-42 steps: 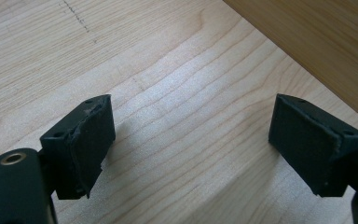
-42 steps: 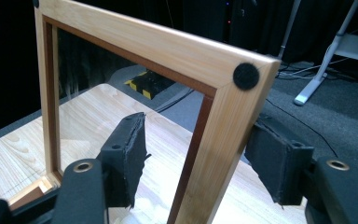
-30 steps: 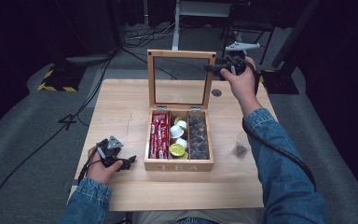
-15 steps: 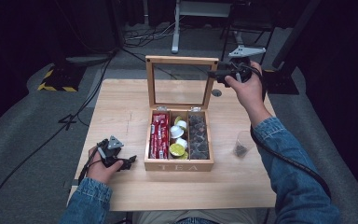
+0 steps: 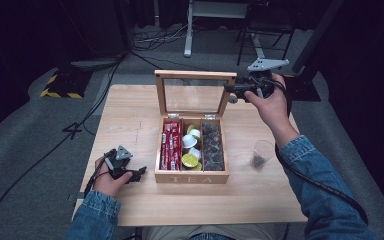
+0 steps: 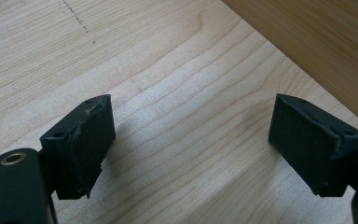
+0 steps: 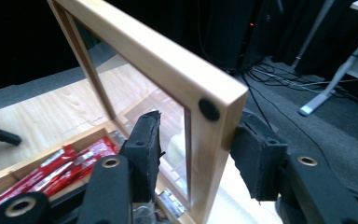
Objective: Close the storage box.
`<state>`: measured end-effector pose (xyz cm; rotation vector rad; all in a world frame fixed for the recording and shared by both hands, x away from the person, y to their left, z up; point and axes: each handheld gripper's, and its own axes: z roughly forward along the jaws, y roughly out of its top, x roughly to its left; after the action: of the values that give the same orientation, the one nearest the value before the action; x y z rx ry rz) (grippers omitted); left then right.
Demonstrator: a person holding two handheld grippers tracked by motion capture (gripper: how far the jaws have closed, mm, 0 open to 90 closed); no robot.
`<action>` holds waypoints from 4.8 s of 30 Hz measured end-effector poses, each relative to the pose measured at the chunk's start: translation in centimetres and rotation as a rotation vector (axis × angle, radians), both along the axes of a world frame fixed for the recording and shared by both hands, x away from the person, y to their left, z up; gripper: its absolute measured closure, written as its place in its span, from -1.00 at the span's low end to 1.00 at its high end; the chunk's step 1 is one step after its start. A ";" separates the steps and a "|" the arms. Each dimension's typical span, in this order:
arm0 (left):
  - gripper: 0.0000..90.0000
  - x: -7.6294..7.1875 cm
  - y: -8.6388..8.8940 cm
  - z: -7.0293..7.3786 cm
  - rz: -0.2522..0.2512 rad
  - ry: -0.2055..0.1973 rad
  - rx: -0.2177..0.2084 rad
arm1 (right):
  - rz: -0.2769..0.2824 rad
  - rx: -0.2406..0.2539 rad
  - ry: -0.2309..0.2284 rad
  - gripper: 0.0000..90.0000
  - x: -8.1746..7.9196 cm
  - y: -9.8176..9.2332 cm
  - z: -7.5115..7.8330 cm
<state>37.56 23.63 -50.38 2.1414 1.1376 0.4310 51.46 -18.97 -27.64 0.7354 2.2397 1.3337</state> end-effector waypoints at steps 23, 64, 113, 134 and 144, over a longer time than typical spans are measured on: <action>-0.67 -0.1 -0.1 0.0 0.000 0.001 0.000 | 0.092 -0.055 0.038 0.11 -5.2 -0.3 -1.5; -0.67 -0.1 -0.3 0.0 -0.001 0.003 0.001 | 0.164 -0.160 0.060 -0.17 -12.8 -0.4 -7.3; -0.67 -0.2 -0.5 0.0 0.000 0.004 -0.004 | 0.154 -0.286 0.096 -0.25 -15.3 -0.2 -14.1; -0.67 -0.1 -0.5 0.0 0.000 0.003 -0.005 | 0.151 -0.244 0.118 -0.12 -15.4 -0.5 -13.7; -0.67 -0.3 -0.5 0.0 -0.004 0.000 0.002 | 0.158 -0.139 0.155 -0.36 -14.7 -1.1 -12.5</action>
<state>37.22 23.16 -50.39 2.1445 1.1329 0.4304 36.71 -20.06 -40.16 0.6436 2.5305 1.2118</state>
